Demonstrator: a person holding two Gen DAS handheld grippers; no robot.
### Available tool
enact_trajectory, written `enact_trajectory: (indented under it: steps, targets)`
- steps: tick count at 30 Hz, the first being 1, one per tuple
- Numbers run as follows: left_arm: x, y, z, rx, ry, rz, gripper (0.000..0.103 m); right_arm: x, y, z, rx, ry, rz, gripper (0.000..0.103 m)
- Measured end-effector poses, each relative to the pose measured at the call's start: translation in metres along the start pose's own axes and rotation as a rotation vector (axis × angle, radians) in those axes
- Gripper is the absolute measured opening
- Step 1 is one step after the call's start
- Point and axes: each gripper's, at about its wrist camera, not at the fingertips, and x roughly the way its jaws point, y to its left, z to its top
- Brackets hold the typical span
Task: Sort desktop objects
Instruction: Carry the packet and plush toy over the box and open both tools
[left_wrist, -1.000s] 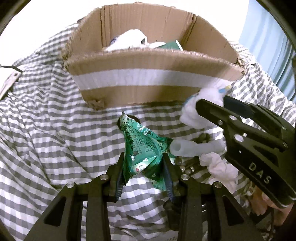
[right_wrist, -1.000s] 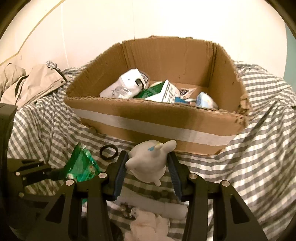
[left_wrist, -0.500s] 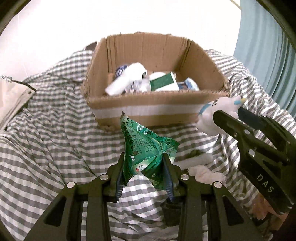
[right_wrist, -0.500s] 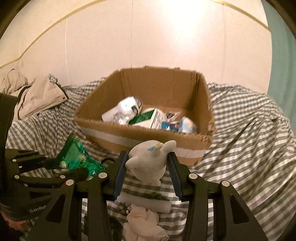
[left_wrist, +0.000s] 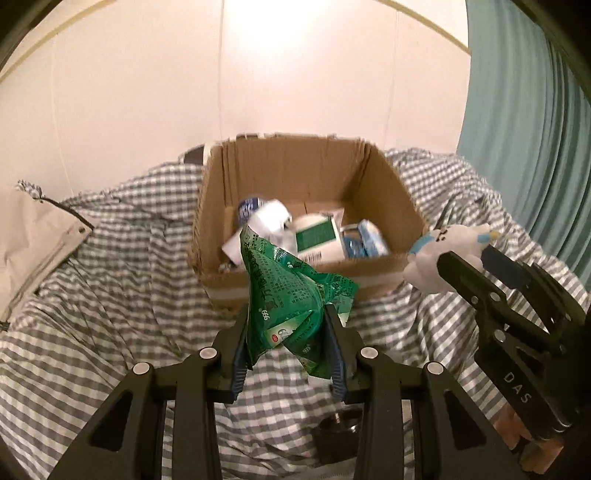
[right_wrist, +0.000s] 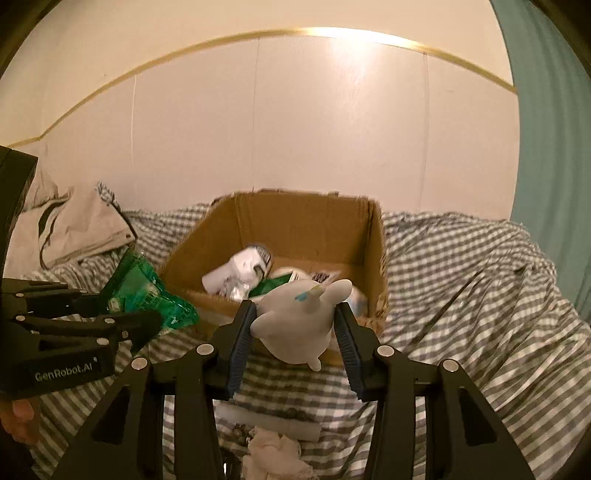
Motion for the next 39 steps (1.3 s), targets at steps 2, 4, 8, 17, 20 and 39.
enact_trajectory:
  steps: [2, 4, 8, 17, 20, 39]
  targets:
    - [-0.004, 0.001, 0.007, -0.005, -0.021, -0.002, 0.037, -0.006, -0.001, 0.006, -0.004, -0.025, -0.008, 0.043]
    - [-0.01, 0.001, 0.015, -0.009, -0.044, -0.007, 0.037, -0.01, -0.001, 0.013, -0.015, -0.051, -0.016, 0.043]
    - [-0.021, 0.0, 0.032, -0.002, -0.093, -0.015, 0.037, -0.016, -0.003, 0.026, -0.021, -0.086, -0.014, 0.043]
    - [-0.038, -0.006, 0.066, 0.022, -0.194, -0.027, 0.037, -0.024, -0.011, 0.057, -0.026, -0.158, -0.02, 0.043]
    - [-0.04, -0.006, 0.076, 0.029, -0.219, -0.024, 0.037, -0.025, -0.013, 0.068, -0.034, -0.183, -0.025, 0.043]
    - [0.022, 0.01, 0.124, -0.011, -0.204, -0.01, 0.037, 0.027, -0.027, 0.107, -0.042, -0.21, -0.048, 0.043]
